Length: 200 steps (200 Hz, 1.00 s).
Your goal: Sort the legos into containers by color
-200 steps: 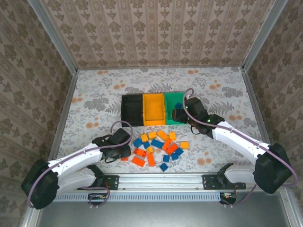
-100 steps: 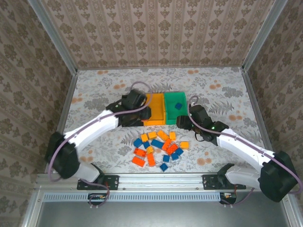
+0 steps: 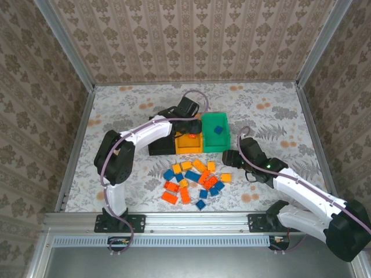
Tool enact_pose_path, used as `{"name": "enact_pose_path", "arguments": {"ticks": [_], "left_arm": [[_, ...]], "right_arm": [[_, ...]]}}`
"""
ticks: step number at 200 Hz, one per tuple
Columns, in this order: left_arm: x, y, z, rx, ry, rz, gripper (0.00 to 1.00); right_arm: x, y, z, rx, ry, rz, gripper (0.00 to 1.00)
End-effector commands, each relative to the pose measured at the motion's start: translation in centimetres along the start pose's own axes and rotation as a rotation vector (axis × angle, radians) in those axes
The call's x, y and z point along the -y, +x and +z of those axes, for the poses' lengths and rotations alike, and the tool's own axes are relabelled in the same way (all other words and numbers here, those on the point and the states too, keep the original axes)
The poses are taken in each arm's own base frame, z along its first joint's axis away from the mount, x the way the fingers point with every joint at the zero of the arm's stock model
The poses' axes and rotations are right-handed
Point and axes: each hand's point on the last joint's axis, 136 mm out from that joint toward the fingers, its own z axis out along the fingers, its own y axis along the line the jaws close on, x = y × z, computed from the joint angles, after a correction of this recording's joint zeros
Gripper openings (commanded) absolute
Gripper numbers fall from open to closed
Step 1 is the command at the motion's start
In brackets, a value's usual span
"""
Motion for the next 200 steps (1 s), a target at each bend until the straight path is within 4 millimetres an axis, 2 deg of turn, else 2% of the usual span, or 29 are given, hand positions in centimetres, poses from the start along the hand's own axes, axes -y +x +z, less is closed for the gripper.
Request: {"name": "enact_pose_path", "arguments": {"ticks": [1, 29, 57, 63, 66, 75, 96, 126, 151, 173, 200], "left_arm": [[0.6, -1.3, -0.7, 0.021, 0.024, -0.003, 0.54], [1.5, -2.5, -2.6, 0.065, 0.058, -0.006, 0.63], [3.3, -3.5, -6.5, 0.143, 0.127, 0.001, 0.75], [3.5, -3.4, -7.4, 0.159, 0.133, 0.011, 0.79], [3.8, -3.3, -7.8, 0.165, 0.138, 0.018, 0.86], [4.1, -2.8, -9.0, 0.182, 0.143, 0.036, 0.99], [4.1, -0.9, -10.9, 0.201, 0.149, 0.054, 1.00], [2.1, 2.9, -12.3, 0.210, 0.106, 0.041, 1.00], [-0.6, 5.7, -13.1, 0.224, 0.064, -0.008, 1.00], [-2.7, 7.2, -14.3, 0.255, 0.029, -0.045, 1.00], [-4.8, 8.7, -15.1, 0.274, -0.009, -0.081, 1.00]], "right_arm": [[1.3, 1.5, -0.1, -0.033, 0.036, 0.021, 0.75], [1.0, 3.1, 0.5, -0.089, -0.002, 0.023, 0.73], [0.8, 5.3, 1.3, -0.163, -0.014, 0.014, 0.72], [0.8, 5.9, 1.5, -0.179, -0.013, 0.008, 0.72], [0.8, 6.1, 1.5, -0.187, -0.014, 0.004, 0.72], [0.6, 6.7, 1.7, -0.202, -0.016, -0.007, 0.72], [-0.1, 7.9, 1.9, -0.226, -0.033, -0.040, 0.74], [-1.2, 8.9, 2.3, -0.246, -0.037, -0.090, 0.77], [-0.1, 9.6, 3.0, -0.277, 0.042, -0.101, 0.75], [1.0, 10.1, 3.2, -0.296, 0.104, -0.099, 0.70], [1.9, 10.0, 3.0, -0.282, 0.147, -0.092, 0.58]]}}
